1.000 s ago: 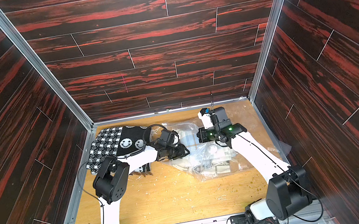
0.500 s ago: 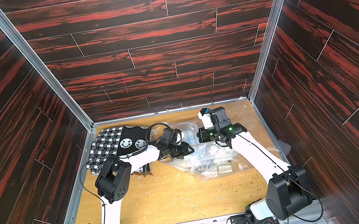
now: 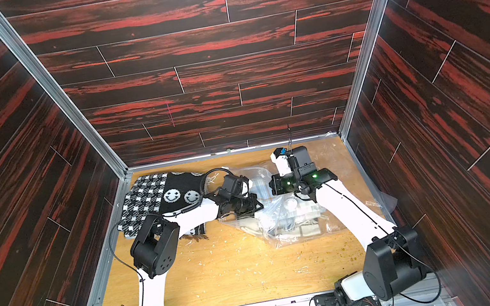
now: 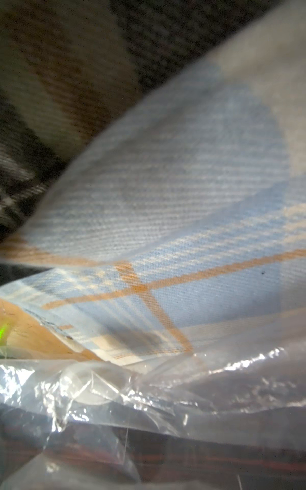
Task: Take the scarf out of the vacuum bag
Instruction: Take out the scarf from the vacuum bag.
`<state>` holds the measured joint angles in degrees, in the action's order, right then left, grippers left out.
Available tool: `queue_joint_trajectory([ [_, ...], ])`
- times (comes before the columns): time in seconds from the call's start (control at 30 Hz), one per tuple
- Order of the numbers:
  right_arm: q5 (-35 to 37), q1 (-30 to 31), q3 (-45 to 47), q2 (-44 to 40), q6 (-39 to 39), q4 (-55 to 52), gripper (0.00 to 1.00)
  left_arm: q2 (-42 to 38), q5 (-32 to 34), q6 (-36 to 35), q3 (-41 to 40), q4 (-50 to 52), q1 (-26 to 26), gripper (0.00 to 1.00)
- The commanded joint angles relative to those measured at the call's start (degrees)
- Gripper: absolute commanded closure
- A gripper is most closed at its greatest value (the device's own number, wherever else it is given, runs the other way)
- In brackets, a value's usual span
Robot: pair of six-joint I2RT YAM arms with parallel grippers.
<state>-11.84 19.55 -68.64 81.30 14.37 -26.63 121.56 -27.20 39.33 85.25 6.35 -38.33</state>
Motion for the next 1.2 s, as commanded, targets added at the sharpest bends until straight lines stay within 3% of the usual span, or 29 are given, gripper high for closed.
queue_joint_trajectory([
  [0.0,0.1,-0.4,-0.6,-2.1,-0.2,-1.3,1.00,-5.5,-0.2,0.0,1.3,-0.2,-0.5,1.00],
  [0.3,1.9,-0.4,-0.7,-2.7,-1.2,-2.8,1.00,-9.5,0.4,1.6,2.3,-0.4,-0.8,1.00],
  [0.57,3.5,-0.3,-1.4,-2.0,-1.7,-4.0,1.00,-8.2,1.2,0.2,3.0,2.4,-0.8,1.00],
  [0.87,8.5,-0.4,-1.5,-1.3,-1.9,-5.2,1.00,-10.5,12.3,-7.5,6.4,17.0,-1.0,1.00],
  [1.17,9.5,-0.3,-1.5,-1.1,-1.8,-5.3,1.00,-14.5,16.3,-9.2,3.6,18.4,-0.9,1.00],
])
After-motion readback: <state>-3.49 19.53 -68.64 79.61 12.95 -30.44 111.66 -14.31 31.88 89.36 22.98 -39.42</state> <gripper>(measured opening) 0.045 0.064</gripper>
